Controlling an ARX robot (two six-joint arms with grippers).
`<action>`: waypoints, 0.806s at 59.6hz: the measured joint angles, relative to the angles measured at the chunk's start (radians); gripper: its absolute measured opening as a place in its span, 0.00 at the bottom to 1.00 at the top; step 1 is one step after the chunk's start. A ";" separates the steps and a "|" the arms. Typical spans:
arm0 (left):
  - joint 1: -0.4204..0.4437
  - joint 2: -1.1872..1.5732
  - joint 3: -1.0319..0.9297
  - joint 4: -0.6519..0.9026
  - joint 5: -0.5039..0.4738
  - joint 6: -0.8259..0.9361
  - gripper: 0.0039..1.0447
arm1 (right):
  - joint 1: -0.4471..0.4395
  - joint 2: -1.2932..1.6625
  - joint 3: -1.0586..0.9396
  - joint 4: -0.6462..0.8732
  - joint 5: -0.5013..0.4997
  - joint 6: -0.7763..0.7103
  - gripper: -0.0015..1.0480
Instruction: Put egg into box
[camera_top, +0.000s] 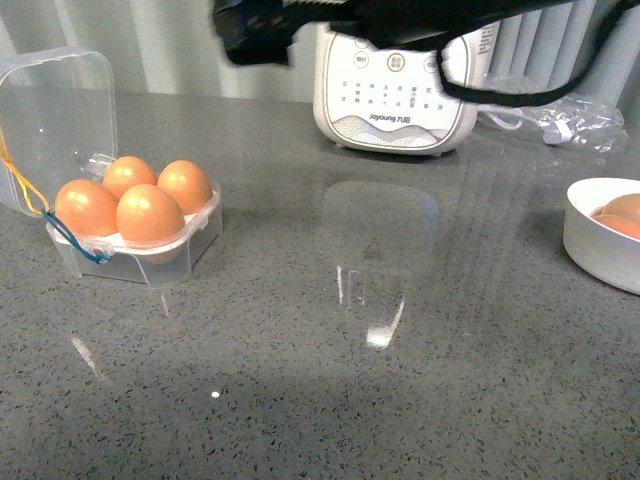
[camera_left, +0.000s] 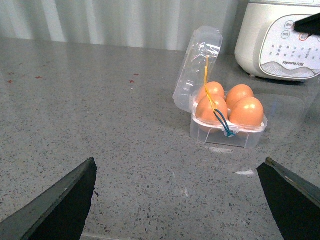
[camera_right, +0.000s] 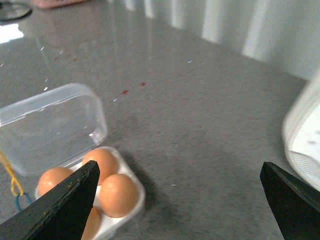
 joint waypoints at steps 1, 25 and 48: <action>0.000 0.000 0.000 0.000 0.000 0.000 0.94 | -0.015 -0.022 -0.020 0.010 0.008 0.010 0.93; 0.000 0.000 0.000 0.000 0.000 0.000 0.94 | -0.354 -0.573 -0.546 0.171 0.367 -0.123 0.93; 0.000 0.000 0.000 0.000 0.000 0.000 0.94 | -0.607 -1.020 -0.902 0.063 0.127 -0.025 0.57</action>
